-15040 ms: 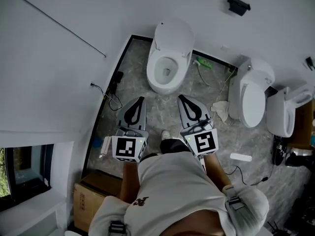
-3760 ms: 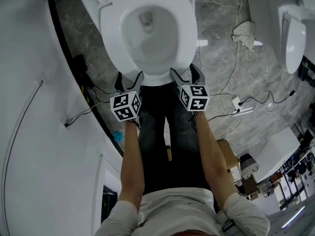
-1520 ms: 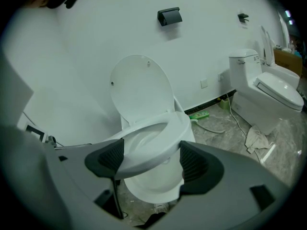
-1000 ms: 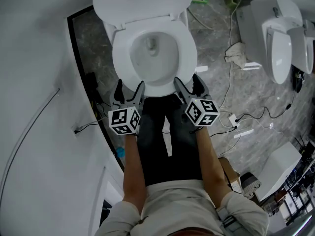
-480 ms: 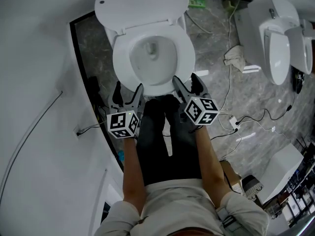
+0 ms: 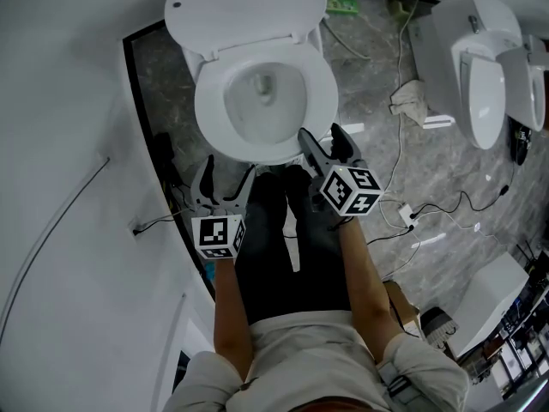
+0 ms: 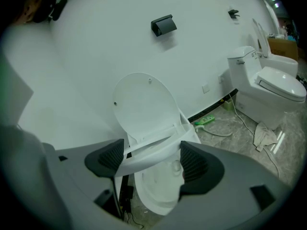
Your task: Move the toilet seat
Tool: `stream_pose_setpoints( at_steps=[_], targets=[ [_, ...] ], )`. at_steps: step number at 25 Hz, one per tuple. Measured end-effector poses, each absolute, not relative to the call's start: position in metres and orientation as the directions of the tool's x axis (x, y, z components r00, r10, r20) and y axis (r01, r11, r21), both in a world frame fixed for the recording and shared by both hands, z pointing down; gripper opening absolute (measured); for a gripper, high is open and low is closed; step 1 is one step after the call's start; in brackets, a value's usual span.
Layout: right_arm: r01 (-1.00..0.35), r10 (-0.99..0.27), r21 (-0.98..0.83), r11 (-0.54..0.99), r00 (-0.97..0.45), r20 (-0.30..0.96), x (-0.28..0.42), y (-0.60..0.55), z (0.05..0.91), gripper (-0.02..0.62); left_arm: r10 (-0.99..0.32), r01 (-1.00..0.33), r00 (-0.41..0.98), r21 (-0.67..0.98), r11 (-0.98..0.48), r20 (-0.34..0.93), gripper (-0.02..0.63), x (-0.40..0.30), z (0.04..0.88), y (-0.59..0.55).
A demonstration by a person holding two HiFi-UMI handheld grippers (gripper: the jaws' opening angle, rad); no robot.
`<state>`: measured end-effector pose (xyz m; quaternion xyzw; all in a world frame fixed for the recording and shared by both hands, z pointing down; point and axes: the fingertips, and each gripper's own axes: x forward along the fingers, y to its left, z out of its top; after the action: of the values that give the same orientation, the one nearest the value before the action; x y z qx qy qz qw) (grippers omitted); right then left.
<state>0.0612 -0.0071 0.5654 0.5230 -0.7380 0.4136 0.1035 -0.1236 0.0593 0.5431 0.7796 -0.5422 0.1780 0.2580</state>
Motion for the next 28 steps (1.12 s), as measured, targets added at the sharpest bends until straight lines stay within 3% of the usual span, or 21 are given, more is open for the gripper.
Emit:
stream_pose_setpoints(
  at_steps=[11,20,28],
  targets=[
    [-0.846,-0.686,-0.513,0.142,-0.458,0.566,0.061,-0.014,0.553,0.383,-0.743,-0.943,0.316,0.109,-0.314,0.590,0.400,-0.114,0.547,0.046],
    [-0.842,-0.684,-0.438,0.314,-0.521,0.511,0.054,-0.023,0.522,0.351,-0.741,-0.939,0.333,0.134,-0.316,0.583,0.376,-0.114,0.537,0.036],
    [-0.760,-0.584,-0.247,0.601,-0.629,0.513,0.015,-0.001,0.496,0.345,-0.748,-0.938,0.340,0.154,-0.309,0.570,0.376,-0.118,0.525,0.023]
  ],
)
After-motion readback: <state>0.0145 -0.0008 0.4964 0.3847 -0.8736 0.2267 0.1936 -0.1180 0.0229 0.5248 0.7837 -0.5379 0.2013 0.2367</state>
